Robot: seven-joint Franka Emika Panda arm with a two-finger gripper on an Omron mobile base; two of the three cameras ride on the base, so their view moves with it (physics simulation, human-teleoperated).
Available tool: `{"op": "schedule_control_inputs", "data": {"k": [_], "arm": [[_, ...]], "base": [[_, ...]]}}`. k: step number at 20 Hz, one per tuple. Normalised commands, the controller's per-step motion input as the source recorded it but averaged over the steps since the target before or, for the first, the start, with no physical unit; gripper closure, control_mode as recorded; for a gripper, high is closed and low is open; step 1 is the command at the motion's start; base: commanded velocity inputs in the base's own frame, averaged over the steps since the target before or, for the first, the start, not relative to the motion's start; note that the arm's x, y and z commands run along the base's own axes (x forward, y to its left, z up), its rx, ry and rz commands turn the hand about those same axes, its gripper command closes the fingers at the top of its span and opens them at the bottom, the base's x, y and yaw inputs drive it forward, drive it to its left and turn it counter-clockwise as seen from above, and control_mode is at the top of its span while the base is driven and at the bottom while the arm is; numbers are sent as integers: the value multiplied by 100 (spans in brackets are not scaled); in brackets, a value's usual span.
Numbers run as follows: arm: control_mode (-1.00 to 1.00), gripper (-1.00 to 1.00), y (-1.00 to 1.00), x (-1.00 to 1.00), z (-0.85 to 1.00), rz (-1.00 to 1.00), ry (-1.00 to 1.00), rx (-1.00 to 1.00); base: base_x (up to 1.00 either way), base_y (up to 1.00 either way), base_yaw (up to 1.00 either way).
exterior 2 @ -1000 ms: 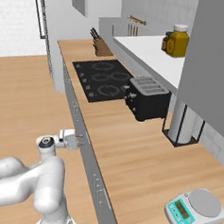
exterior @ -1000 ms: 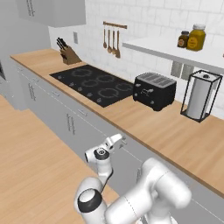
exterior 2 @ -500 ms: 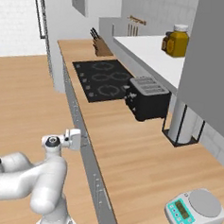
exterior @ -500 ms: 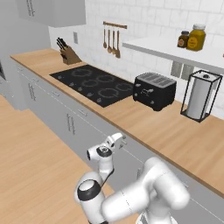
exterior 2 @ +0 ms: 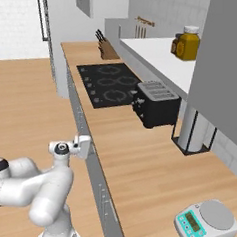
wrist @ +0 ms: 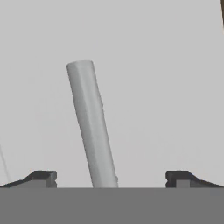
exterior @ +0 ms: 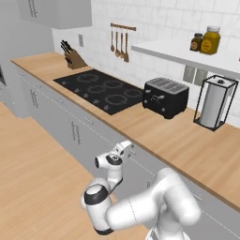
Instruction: Take a straw from the drawer in front and place it inside the glass cup on the dining counter.
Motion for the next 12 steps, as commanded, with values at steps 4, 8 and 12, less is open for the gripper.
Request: {"op": "schedule_control_inputs", "data": {"k": [4,8,12], "arm": [[-100,-100,0,44,-41,3,2,0],[-100,-100,0,40,-47,3,1,-2],[-100,100,1,12,-34,2,0,-3]], "base": [[0,0,0],[0,0,0],[0,0,0]]}}
